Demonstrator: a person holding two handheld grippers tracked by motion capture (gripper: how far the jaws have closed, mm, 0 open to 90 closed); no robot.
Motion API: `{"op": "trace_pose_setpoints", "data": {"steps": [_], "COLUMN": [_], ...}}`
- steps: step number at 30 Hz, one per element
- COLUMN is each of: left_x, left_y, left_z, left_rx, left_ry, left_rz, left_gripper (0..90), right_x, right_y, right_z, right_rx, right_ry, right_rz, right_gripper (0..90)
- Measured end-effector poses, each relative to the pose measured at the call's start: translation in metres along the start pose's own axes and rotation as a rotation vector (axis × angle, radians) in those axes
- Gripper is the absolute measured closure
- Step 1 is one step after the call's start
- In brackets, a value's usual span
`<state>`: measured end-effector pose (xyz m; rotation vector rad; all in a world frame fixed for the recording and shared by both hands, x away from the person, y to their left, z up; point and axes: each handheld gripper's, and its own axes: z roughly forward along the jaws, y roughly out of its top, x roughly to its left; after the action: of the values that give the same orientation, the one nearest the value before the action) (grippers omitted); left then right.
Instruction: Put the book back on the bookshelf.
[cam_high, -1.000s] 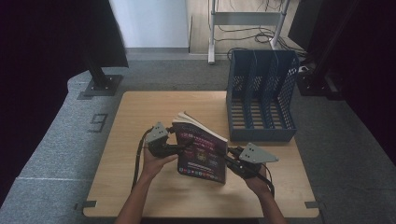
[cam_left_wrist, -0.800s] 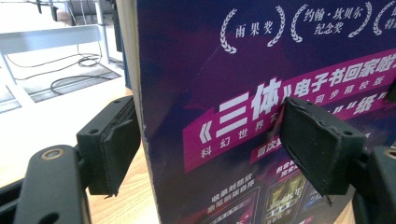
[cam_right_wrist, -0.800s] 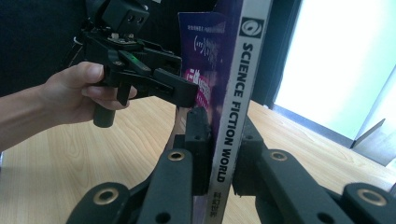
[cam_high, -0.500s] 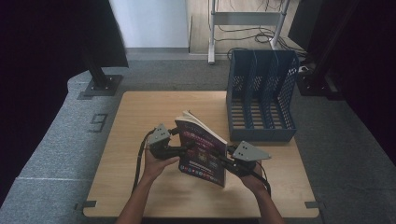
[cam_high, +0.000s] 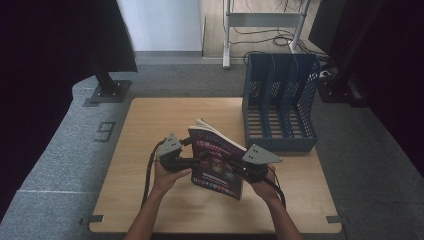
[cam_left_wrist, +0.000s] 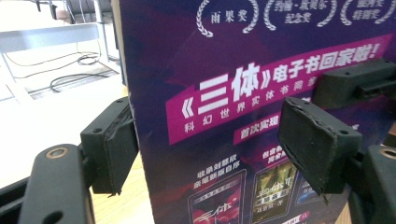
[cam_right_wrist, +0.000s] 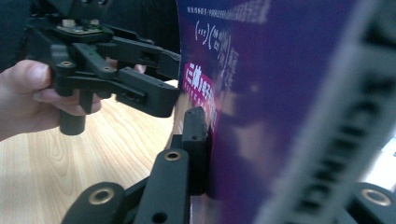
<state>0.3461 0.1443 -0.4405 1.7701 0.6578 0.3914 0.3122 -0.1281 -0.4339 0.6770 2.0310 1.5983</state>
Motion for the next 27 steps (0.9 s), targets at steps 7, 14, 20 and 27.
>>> {"op": "trace_pose_setpoints", "data": {"steps": [7,14,20,27], "left_x": [-0.003,-0.006,-0.007,-0.006], "left_y": [-0.002,-0.006,-0.017,-0.032], "left_z": [-0.003,-0.014,-0.025,-0.035], "left_rx": [0.022,0.040,0.066,0.074], "left_ry": [0.053,0.090,0.106,0.113], "left_rz": [0.016,0.004,-0.018,-0.045], "left_gripper": [25.0,25.0,25.0,25.0], "right_x": [-0.003,-0.005,-0.002,0.000], "right_y": [-0.002,-0.002,-0.002,-0.003], "right_z": [0.001,-0.001,-0.003,-0.004], "right_rx": [-0.004,-0.007,-0.015,-0.020], "right_ry": [0.012,0.011,0.016,0.016], "right_rz": [0.045,0.057,0.063,0.059], "right_gripper": [80.4,80.7,81.0,81.1]}}
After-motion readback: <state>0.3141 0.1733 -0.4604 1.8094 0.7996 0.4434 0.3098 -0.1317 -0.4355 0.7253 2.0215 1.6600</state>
